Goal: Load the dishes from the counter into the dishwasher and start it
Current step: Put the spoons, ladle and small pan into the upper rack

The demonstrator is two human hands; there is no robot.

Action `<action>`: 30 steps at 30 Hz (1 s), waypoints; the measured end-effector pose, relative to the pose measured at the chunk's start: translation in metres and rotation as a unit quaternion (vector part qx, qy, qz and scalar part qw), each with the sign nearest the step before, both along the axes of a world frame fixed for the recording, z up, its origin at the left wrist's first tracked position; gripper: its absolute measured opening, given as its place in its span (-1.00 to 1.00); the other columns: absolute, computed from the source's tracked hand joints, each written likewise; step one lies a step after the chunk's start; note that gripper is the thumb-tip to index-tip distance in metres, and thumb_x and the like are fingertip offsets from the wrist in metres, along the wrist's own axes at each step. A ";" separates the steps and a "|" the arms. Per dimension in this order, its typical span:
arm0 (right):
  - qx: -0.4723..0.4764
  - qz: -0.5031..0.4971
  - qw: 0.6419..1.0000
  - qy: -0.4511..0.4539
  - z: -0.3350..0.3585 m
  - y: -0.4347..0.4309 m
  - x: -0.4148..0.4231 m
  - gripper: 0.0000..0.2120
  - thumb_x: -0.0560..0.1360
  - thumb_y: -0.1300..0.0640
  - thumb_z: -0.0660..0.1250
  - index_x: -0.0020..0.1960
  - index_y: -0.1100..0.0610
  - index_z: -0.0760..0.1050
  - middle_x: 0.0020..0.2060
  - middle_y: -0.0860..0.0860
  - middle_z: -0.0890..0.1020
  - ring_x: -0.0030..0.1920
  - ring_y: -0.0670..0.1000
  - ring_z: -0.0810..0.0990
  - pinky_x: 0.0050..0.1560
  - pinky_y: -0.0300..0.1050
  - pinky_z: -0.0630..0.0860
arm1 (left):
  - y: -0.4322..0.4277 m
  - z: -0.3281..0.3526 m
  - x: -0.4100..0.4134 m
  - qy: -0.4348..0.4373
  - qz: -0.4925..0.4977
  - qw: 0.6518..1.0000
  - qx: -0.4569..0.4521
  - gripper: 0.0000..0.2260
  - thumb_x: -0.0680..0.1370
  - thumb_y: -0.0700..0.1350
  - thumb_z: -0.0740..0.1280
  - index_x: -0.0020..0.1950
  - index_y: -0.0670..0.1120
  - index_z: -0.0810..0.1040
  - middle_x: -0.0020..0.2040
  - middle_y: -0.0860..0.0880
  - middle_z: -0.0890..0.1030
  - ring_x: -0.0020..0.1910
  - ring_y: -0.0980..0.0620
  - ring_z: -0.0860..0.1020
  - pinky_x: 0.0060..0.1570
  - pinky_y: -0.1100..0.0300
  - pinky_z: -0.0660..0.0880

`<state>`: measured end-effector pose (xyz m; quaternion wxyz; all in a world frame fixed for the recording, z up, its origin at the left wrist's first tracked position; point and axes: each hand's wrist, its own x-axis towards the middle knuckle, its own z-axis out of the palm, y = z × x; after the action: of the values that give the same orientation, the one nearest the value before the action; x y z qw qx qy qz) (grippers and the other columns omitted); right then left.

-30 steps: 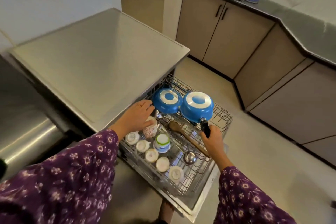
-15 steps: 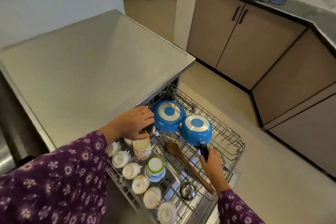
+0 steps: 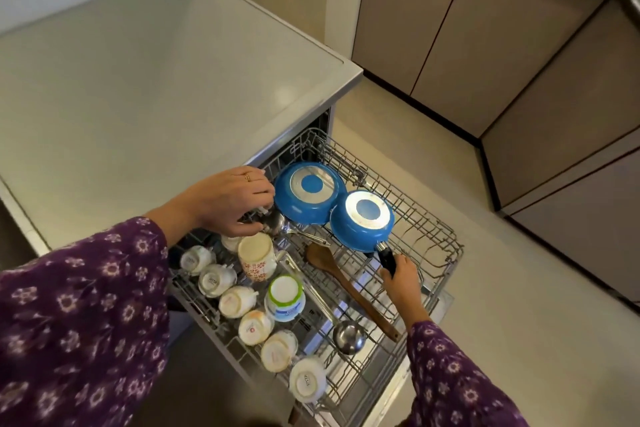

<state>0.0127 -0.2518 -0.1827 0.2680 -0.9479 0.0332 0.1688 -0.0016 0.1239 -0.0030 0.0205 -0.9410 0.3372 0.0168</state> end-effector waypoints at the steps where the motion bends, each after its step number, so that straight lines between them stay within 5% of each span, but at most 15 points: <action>1: 0.002 -0.006 1.000 0.004 -0.001 -0.002 0.002 -0.71 0.47 0.19 0.35 0.18 0.21 0.46 0.04 0.11 0.53 -0.01 0.04 0.48 0.00 -0.14 0.41 | 0.001 0.000 0.000 0.000 -0.001 1.000 -0.003 -0.64 0.46 0.20 0.20 0.06 -0.01 0.57 0.09 0.04 0.57 0.12 0.03 0.50 0.37 0.12 0.26; 6: 0.001 -0.020 0.999 0.028 -0.008 -0.005 0.010 -0.74 0.45 0.25 0.36 0.14 0.17 0.50 -0.02 0.12 0.58 -0.11 0.05 0.54 -0.10 -0.10 0.52 | 0.000 -0.001 0.000 -0.002 -0.009 1.000 -0.002 -0.64 0.45 0.18 0.23 0.05 -0.04 0.57 0.08 0.02 0.58 0.11 0.02 0.50 0.37 0.10 0.26; 13: 0.001 -0.056 0.997 0.051 -0.009 0.004 0.008 -0.78 0.50 0.34 0.25 0.13 0.19 0.48 -0.06 0.09 0.55 -0.27 -0.07 0.46 -0.37 -0.28 0.32 | 0.001 -0.001 -0.001 0.003 -0.013 1.000 0.000 -0.66 0.46 0.19 0.20 0.00 -0.02 0.55 0.06 0.03 0.57 0.10 0.04 0.50 0.36 0.10 0.28; 18: 0.054 -0.127 0.990 0.026 0.015 0.011 -0.012 -0.72 0.51 0.28 0.25 0.22 0.21 0.44 0.13 0.15 0.49 0.02 0.06 0.51 -0.02 -0.09 0.54 | 0.000 0.002 -0.002 0.001 -0.017 1.000 -0.012 -0.69 0.45 0.17 0.20 -0.05 -0.02 0.54 0.00 0.03 0.58 0.06 0.03 0.52 0.34 0.07 0.31; 20: 0.036 -0.142 0.989 -0.035 0.031 0.007 -0.031 -0.65 0.50 0.26 0.28 0.29 0.20 0.41 0.20 0.12 0.45 0.21 0.09 0.42 0.25 0.00 0.43 | -0.001 0.003 -0.003 -0.003 -0.017 1.000 -0.012 -0.71 0.45 0.16 0.21 -0.07 -0.02 0.54 -0.01 0.03 0.58 0.05 0.02 0.52 0.34 0.07 0.30; 23: -0.051 -0.150 0.979 -0.126 0.049 -0.001 -0.069 -0.53 0.46 0.25 0.35 0.34 0.24 0.35 0.27 0.15 0.42 0.30 0.12 0.34 0.33 -0.01 0.32 | -0.002 0.005 -0.005 -0.006 -0.013 1.000 -0.017 -0.73 0.44 0.15 0.23 -0.09 -0.02 0.53 -0.04 0.04 0.59 0.02 0.02 0.52 0.36 0.09 0.27; 27: -0.054 -0.169 0.982 -0.060 0.052 -0.002 -0.104 -0.28 0.47 0.21 0.36 0.49 0.32 0.06 0.47 0.26 0.11 0.49 0.22 0.04 0.45 -0.03 -0.03 | -0.003 0.006 -0.006 -0.010 -0.009 1.000 -0.017 -0.72 0.43 0.16 0.19 -0.12 -0.02 0.53 -0.08 0.05 0.58 -0.02 0.02 0.52 0.34 0.09 0.26; 30: 0.015 -0.188 0.982 0.014 0.048 0.004 -0.113 -0.21 0.49 0.30 0.30 0.52 0.28 -0.14 0.52 0.18 -0.08 0.52 0.14 -0.12 0.45 -0.08 -0.11 | -0.003 0.005 -0.006 -0.011 -0.013 1.000 -0.025 -0.72 0.43 0.16 0.17 -0.13 -0.02 0.52 -0.11 0.05 0.58 -0.04 0.02 0.52 0.33 0.06 0.30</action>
<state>-0.1004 -0.2478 -0.1345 0.3088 -0.9181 0.2121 0.1292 -0.0072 0.1213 0.0021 0.0009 -0.9369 0.3496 -0.0024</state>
